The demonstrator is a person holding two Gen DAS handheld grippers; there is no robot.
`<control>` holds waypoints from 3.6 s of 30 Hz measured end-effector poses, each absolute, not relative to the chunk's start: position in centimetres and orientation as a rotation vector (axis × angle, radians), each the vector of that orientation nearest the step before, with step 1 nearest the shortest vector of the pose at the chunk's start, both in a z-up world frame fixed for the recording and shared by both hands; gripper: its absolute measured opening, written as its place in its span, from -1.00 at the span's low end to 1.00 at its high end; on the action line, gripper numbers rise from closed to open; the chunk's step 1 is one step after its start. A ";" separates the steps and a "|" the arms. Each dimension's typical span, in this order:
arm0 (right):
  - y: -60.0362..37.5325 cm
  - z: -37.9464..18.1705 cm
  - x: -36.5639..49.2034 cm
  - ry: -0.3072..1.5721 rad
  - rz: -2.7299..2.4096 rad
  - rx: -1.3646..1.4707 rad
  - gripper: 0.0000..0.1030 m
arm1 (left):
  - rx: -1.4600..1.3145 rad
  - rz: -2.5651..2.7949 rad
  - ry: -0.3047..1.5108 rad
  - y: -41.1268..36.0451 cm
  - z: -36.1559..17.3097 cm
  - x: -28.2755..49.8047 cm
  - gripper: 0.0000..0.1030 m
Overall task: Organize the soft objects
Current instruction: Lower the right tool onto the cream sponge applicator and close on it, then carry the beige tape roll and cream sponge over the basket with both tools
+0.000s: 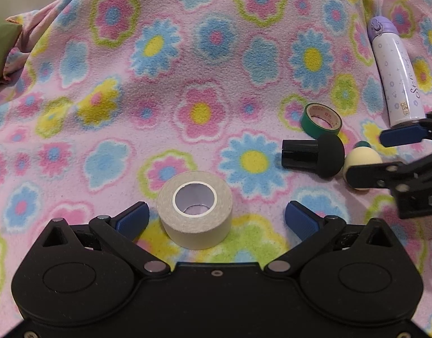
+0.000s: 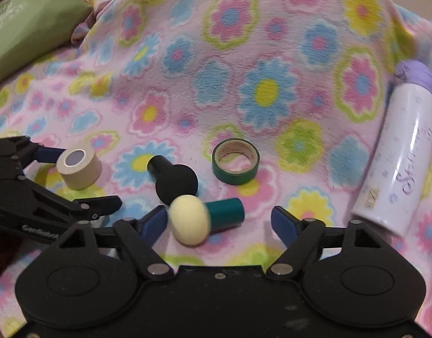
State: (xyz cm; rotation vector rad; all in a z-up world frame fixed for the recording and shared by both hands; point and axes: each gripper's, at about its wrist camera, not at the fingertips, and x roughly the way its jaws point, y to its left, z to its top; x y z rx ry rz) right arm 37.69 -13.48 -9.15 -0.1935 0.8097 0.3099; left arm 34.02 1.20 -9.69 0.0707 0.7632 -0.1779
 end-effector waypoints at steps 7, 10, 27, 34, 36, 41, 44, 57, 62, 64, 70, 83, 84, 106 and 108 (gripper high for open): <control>-13.0 -9.6 38.4 0.822 0.335 -0.122 0.14 | 0.071 -0.179 0.764 1.2 -9.7 34.0 0.95; -13.1 -9.4 38.1 0.818 0.314 -0.092 0.13 | 0.071 -0.179 0.764 1.2 -9.6 34.0 0.95; -15.8 -10.2 31.8 0.734 0.159 0.055 0.14 | 0.021 -0.156 0.723 2.1 -9.1 33.4 0.66; -15.7 -10.5 32.1 0.737 0.169 0.053 0.18 | 0.007 -0.141 0.697 2.4 -8.9 33.1 0.29; -15.8 -10.5 32.1 0.735 0.172 0.062 0.18 | 0.003 -0.131 0.695 2.5 -8.9 33.0 0.20; -15.9 -10.6 32.1 0.733 0.187 0.075 0.29 | 0.017 -0.123 0.687 2.3 -8.9 32.9 0.04; -15.9 -10.6 32.2 0.734 0.187 0.076 0.29 | 0.016 -0.114 0.680 2.4 -8.9 32.8 -0.07; -15.3 -10.1 31.9 0.753 0.140 0.018 0.14 | 0.064 -0.076 0.686 2.0 -8.3 32.0 -0.08; -15.0 -8.5 30.4 0.772 0.133 -0.020 0.14 | 0.055 -0.084 0.691 1.8 -6.2 30.2 -0.08; -15.1 -7.3 29.5 0.769 0.128 -0.021 0.14 | 0.056 -0.080 0.687 1.5 -4.8 29.2 -0.08; -15.7 -2.6 25.6 0.730 0.122 0.028 0.14 | 0.014 -0.075 0.691 0.8 -0.3 25.3 -0.08; -16.1 3.6 11.2 0.654 0.148 0.213 0.14 | 0.024 -0.124 0.709 -0.6 3.5 13.3 -0.08; -16.2 3.6 10.0 0.653 0.142 0.233 0.14 | 0.022 -0.121 0.708 -0.7 3.5 12.4 -0.08; -13.7 1.1 -1.1 0.787 0.104 0.241 0.15 | -0.046 -0.091 0.796 -0.4 0.5 3.3 -0.08; -14.0 1.0 -1.1 0.795 0.096 0.251 0.15 | -0.048 -0.085 0.803 -0.3 0.2 2.9 -0.08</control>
